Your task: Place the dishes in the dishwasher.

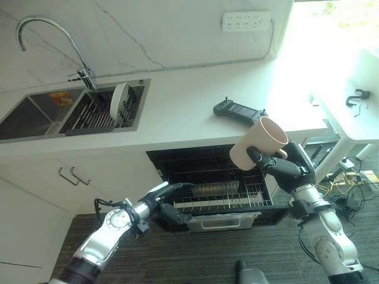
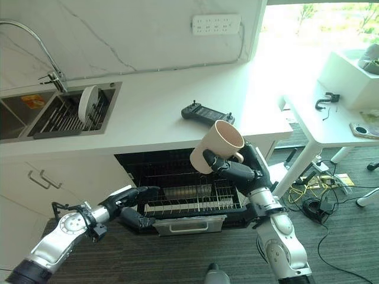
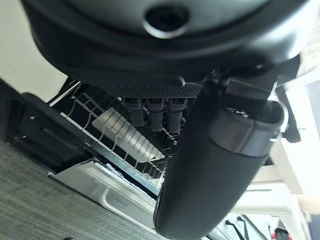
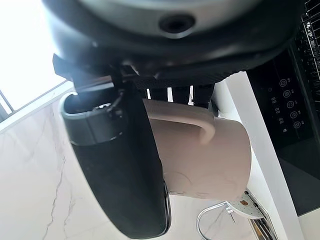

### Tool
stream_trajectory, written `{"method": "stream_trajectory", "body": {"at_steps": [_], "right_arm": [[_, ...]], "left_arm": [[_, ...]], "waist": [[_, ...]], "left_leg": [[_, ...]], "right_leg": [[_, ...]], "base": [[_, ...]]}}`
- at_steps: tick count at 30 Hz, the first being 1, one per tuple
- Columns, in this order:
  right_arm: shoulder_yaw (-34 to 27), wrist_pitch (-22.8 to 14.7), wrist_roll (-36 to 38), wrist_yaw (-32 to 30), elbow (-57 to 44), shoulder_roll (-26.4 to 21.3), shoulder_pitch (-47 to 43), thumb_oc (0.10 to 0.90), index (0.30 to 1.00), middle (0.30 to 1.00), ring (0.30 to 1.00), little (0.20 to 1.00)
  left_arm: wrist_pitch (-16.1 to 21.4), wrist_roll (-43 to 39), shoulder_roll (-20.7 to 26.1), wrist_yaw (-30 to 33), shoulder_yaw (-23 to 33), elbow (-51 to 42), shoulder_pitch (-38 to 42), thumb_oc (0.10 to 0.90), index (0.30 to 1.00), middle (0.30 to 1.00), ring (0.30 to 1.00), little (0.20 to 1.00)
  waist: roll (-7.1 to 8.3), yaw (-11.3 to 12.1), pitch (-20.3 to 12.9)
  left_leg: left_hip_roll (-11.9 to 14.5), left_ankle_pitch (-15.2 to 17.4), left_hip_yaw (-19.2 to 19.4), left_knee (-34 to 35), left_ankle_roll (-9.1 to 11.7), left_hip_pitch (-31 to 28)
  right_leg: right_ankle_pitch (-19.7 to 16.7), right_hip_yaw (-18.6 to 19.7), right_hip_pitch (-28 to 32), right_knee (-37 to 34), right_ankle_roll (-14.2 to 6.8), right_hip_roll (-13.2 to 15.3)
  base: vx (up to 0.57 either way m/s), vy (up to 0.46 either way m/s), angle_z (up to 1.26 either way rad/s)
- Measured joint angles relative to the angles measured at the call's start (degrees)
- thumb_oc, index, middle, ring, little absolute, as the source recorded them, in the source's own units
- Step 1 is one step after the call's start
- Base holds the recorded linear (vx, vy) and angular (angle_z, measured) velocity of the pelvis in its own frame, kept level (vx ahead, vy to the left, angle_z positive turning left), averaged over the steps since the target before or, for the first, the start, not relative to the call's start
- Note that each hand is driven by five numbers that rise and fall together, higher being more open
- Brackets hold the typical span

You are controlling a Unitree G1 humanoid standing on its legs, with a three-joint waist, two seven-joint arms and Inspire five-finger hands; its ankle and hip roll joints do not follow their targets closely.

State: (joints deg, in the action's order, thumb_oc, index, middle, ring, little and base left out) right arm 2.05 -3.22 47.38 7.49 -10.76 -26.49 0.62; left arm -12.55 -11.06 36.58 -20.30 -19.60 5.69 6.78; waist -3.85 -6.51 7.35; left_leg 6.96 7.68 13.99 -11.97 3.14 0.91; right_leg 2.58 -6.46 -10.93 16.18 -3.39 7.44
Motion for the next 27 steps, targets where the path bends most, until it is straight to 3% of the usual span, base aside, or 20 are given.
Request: {"method": "stream_trajectory", "body": {"at_steps": [8,15,23,27], "right_arm": [[1.6,0.5,0.0,0.1,0.0,0.1,-1.7,0.400,0.300,0.300,0.300,0.300],[1.8,1.4,0.0,0.7,0.0,0.3,-2.1,0.400,0.300,0.300,0.300,0.300],[2.0,2.8,0.0,0.9,0.0,0.3,-3.0,0.400,0.300,0.300,0.300,0.300],[2.5,4.1,0.0,2.2,0.0,0.3,-3.9,0.400,0.300,0.300,0.300,0.300]], "left_arm": [[-2.2,0.9,-3.7,-0.3,-3.8,4.1,3.6,0.800,0.900,0.900,0.900,0.900],[-3.7,3.6,-8.4,-0.1,-5.7,14.2,5.9,0.800,0.900,0.900,0.900,0.900],[-6.2,12.4,-8.3,-5.1,-10.6,15.6,10.6,0.800,0.900,0.900,0.900,0.900],[-6.1,16.3,-8.8,-8.0,-11.5,19.0,12.4,0.800,0.900,0.900,0.900,0.900]], "waist": [[0.23,-1.6,0.1],[0.48,-3.0,0.3],[0.38,-3.1,0.2],[0.31,-4.3,0.2]], "left_leg": [[0.1,0.0,1.2,0.4,0.0,-0.3],[0.4,-0.1,2.0,0.9,0.1,-1.4],[0.8,-0.1,3.0,1.3,0.2,-2.2],[0.8,-0.1,3.1,1.3,0.2,-2.6]], "right_leg": [[-0.1,1.2,-0.5,0.0,0.0,-0.4],[-0.1,1.9,-0.1,-0.3,-0.1,-0.9],[-0.4,2.7,0.0,-0.3,0.3,-1.7],[-0.4,2.8,0.4,-0.3,0.4,-1.8]], "base": [[0.00,-0.001,-0.07],[0.00,-0.002,-0.06],[0.00,0.002,-0.06],[0.01,0.003,-0.01]]}}
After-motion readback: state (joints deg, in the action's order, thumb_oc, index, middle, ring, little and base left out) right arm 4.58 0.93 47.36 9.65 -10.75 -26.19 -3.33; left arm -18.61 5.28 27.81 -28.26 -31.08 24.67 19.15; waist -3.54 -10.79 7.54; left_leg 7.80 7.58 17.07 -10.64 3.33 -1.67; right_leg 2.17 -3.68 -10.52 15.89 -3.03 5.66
